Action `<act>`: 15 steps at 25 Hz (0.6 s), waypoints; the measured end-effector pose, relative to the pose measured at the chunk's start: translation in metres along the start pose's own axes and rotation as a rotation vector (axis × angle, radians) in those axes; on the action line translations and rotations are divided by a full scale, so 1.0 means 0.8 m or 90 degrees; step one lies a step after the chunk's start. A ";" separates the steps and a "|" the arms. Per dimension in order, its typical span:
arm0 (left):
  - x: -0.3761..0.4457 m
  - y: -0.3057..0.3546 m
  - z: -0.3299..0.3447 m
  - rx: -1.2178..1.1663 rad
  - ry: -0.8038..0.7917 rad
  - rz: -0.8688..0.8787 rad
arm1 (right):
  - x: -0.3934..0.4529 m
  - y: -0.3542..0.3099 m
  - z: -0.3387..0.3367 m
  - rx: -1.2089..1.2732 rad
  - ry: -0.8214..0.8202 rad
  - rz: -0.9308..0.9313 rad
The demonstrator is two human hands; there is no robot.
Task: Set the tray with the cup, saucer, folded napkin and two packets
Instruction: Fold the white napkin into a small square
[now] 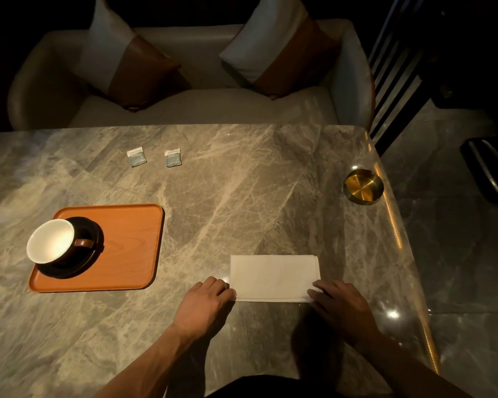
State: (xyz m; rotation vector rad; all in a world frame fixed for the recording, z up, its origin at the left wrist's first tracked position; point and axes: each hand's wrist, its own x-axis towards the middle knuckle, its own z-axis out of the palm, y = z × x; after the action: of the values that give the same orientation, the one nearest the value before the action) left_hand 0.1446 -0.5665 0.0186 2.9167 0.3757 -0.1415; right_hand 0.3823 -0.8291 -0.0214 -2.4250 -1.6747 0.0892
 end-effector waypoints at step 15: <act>0.091 0.080 0.046 -0.037 -0.035 -0.137 | 0.098 -0.089 0.028 -0.006 -0.056 0.066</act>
State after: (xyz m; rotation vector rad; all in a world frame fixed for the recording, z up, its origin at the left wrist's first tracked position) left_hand 0.2283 -0.6171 -0.0146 2.8013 0.6730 -0.2378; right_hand 0.3415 -0.7291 -0.0247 -2.5494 -1.5867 0.2064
